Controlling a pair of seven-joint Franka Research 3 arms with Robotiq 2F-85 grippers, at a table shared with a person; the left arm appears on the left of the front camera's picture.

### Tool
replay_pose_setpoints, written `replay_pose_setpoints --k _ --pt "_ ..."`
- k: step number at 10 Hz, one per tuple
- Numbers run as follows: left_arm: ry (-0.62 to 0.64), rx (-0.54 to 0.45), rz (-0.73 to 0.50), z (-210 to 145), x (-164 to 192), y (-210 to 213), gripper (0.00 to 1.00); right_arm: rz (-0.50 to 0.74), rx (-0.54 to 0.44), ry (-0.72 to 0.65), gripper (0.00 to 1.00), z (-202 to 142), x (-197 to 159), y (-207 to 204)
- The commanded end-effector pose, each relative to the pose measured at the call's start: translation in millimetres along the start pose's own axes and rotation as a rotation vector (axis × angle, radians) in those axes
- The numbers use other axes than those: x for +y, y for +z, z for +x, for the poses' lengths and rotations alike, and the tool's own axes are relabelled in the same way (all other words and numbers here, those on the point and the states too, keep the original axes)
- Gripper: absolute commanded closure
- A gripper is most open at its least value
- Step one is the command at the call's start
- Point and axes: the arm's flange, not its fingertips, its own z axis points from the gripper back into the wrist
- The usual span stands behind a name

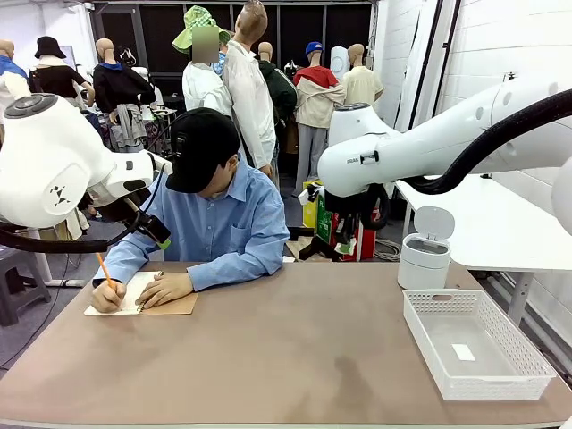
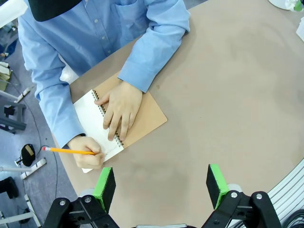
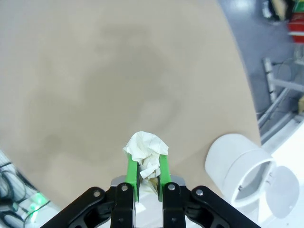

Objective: Sort the paper based on its condition.
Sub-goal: If a person hands you a paper, place it in the Organizing basket , and if it's crumpled, put it in the Trash can.

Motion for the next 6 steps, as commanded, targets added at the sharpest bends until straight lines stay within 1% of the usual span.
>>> replay_pose_setpoints --k 1,3,6 --pt "0.001 -0.001 -0.003 0 0 0 0.0 -0.102 0.006 -0.044 0.8 -16 -37 0" --pt "0.001 -0.001 -0.003 0 0 0 0.0 -0.18 0.035 -0.099 0.8 -34 -66 -4" --pt "0.001 -0.001 -0.003 0 0 0 0.0 -0.246 0.063 -0.132 0.8 -59 -108 -10"
